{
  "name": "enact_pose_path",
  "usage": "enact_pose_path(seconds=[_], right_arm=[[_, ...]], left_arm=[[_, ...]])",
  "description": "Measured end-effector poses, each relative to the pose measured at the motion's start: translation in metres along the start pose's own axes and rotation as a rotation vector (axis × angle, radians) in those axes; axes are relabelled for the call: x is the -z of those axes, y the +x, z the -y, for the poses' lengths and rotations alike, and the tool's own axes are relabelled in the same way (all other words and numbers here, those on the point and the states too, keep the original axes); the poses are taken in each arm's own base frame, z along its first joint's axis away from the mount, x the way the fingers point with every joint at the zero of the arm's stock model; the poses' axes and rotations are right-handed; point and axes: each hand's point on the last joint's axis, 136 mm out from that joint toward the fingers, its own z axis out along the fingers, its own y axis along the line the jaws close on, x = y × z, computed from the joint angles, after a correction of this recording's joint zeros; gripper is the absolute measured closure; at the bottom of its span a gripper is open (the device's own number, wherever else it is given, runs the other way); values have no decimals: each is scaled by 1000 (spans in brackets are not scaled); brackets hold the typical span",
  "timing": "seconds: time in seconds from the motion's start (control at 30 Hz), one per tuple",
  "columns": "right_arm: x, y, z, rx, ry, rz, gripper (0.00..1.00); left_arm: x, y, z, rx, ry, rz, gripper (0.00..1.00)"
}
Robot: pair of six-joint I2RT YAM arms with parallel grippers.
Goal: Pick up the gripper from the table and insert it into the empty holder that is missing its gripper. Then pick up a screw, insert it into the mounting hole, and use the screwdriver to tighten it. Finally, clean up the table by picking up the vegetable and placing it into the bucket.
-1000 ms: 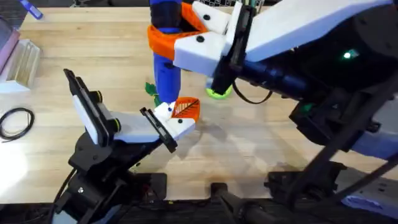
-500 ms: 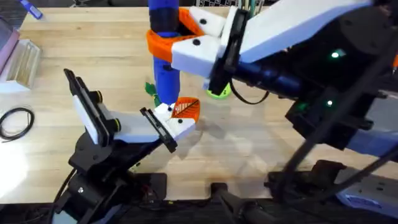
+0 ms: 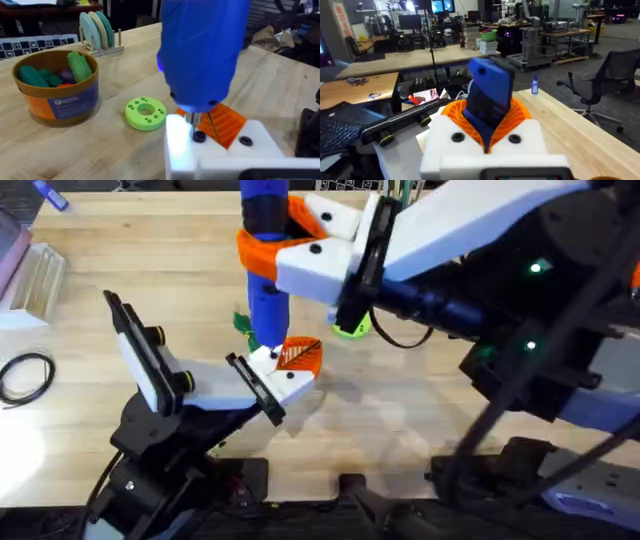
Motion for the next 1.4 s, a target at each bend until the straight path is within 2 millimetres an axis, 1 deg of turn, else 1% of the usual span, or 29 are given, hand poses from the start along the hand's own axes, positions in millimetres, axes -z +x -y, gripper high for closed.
enact_pose_path(seconds=[0.23,0.7,1.13,1.4], right_arm=[[5,-12,-4,10,-6,28,976],[4,-10,-3,6,-5,22,976],[2,2,-2,-15,-1,-16,976],[2,3,-2,-17,2,-20,976]], left_arm=[[0,0,0,0,0,0,989],[0,0,0,0,0,0,989],[0,0,0,1,0,-1,989],[0,1,0,2,1,-3,989]])
